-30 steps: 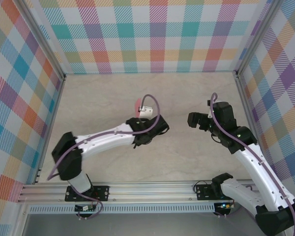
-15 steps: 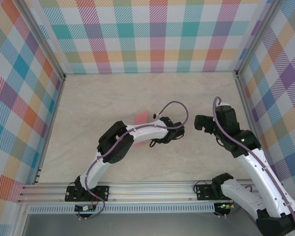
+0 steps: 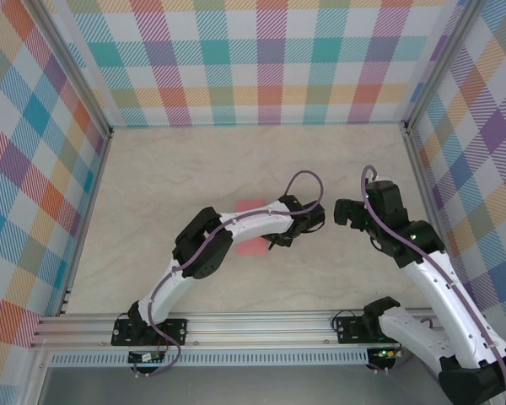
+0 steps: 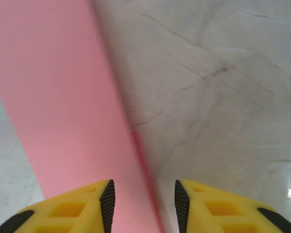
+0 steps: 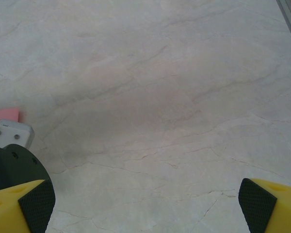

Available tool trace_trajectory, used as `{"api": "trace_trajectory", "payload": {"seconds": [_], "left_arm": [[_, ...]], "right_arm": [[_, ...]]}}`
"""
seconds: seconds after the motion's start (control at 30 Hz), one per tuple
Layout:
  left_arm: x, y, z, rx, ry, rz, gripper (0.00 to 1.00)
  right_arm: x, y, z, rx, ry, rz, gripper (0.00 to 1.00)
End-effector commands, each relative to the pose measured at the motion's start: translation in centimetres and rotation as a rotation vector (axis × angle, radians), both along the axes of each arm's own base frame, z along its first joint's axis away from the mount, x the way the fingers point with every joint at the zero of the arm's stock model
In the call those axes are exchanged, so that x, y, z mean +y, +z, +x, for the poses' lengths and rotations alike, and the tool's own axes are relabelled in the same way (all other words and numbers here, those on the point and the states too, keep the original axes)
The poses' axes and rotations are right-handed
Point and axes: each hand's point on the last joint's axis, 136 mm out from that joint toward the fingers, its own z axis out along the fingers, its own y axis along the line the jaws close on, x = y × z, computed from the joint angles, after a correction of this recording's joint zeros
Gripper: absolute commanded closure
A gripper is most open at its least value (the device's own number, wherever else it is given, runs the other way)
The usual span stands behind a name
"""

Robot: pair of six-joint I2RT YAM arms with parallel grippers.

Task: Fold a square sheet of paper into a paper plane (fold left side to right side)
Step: Turn over the paper at the center of the table, then third fold the triangle at the center of the table.

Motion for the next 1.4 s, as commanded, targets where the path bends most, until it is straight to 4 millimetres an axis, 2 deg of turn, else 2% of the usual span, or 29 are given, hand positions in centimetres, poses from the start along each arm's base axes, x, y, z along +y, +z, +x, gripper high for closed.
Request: {"api": "trace_trajectory", "payload": {"seconds": [0.0,0.1,0.2,0.37,0.5,0.63,0.8,0.93,1.07,1.2,1.37], "left_arm": [[-2.3,3.5,-0.2,0.011,-0.046,-0.184,0.51],[-2.8,6.0,-0.4,0.009,-0.062,-0.333,0.42],[-1.6,7.9,0.0,0.002,-0.021,-0.485,0.38],[3.6,9.5,1.1,-0.045,0.097,-0.664,0.31],[8.6,8.9,1.7,-0.068,0.240,-0.845,0.25],[11.7,8.8,1.5,-0.120,0.288,-0.938,0.21],[13.6,9.8,1.1,-0.168,0.287,-0.972,0.17],[14.8,10.2,0.9,-0.189,0.301,-1.018,0.16],[15.5,10.5,0.6,-0.208,0.304,-1.042,0.15],[15.7,10.2,0.4,-0.207,0.307,-1.056,0.15],[15.3,9.4,0.4,-0.187,0.310,-1.071,0.15]], "right_arm": [[0.6,-0.6,-0.1,0.026,0.041,0.008,0.00],[1.5,-0.7,0.1,0.039,0.068,0.036,0.00],[2.7,-0.7,0.3,0.040,0.112,0.084,0.00],[5.7,-0.9,0.7,0.042,0.222,0.198,0.00],[9.6,-2.1,1.2,0.111,0.328,0.361,0.10],[10.5,-2.6,2.0,0.126,0.342,0.385,0.09],[11.9,-2.9,2.7,0.137,0.374,0.448,0.06],[13.9,-4.2,3.6,0.186,0.417,0.520,0.09],[16.9,-6.1,4.7,0.261,0.463,0.616,0.22],[19.7,-7.9,6.1,0.312,0.501,0.624,0.36],[22.4,-11.1,8.2,0.378,0.500,0.639,0.49]]}}
